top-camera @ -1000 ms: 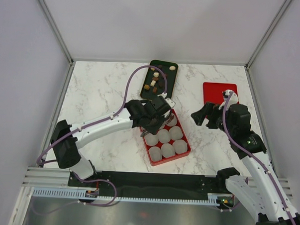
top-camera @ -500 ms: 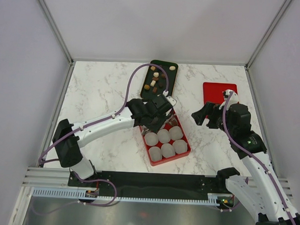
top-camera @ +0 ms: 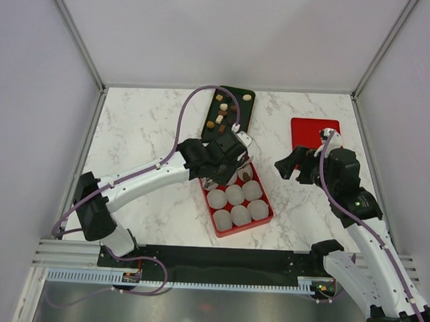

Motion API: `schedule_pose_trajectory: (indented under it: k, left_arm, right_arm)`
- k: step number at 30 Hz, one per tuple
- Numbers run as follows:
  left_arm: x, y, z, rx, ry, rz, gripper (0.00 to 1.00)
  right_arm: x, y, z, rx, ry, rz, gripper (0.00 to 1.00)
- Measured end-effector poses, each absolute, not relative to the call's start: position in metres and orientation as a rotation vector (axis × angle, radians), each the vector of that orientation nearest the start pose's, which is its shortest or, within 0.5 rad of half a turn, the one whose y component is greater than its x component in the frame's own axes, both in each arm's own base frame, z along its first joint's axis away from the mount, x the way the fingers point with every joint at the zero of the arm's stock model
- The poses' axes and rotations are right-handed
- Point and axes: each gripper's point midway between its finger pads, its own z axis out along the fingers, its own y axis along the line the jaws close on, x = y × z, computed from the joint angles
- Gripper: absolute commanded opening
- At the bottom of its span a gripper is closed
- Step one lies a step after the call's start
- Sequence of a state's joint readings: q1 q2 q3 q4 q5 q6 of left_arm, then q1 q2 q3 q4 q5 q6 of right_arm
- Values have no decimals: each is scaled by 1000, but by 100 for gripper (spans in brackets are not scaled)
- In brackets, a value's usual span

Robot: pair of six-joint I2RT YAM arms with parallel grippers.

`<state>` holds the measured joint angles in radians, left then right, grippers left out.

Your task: Pack the chocolate

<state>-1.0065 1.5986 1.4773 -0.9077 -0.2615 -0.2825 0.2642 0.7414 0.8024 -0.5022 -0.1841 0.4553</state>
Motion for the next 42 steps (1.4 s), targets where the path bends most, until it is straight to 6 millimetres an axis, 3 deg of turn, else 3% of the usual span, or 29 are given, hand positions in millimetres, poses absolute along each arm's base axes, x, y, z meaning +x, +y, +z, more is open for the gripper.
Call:
schedule_pose_trajectory:
  k: [6, 13, 16, 19, 28, 42]
  left_arm:
    - [248, -291, 206, 722, 2367, -175, 46]
    - [313, -246, 227, 490, 2373, -135, 46]
    - [339, -234, 227, 427, 2381, -108, 47]
    - [357, -232, 215, 409, 2409, -88, 48]
    - [363, -250, 163, 481, 2528, -102, 49]
    - [366, -266, 140, 514, 2559, -154, 50]
  right_arm:
    - [250, 120, 231, 76, 2067, 640, 97]
    - [249, 123, 228, 69, 2086, 655, 97]
    - [249, 124, 228, 69, 2086, 661, 98]
    - [249, 124, 228, 66, 2086, 664, 98]
    - [253, 125, 222, 66, 2109, 657, 98]
    - [257, 126, 223, 56, 2097, 655, 98]
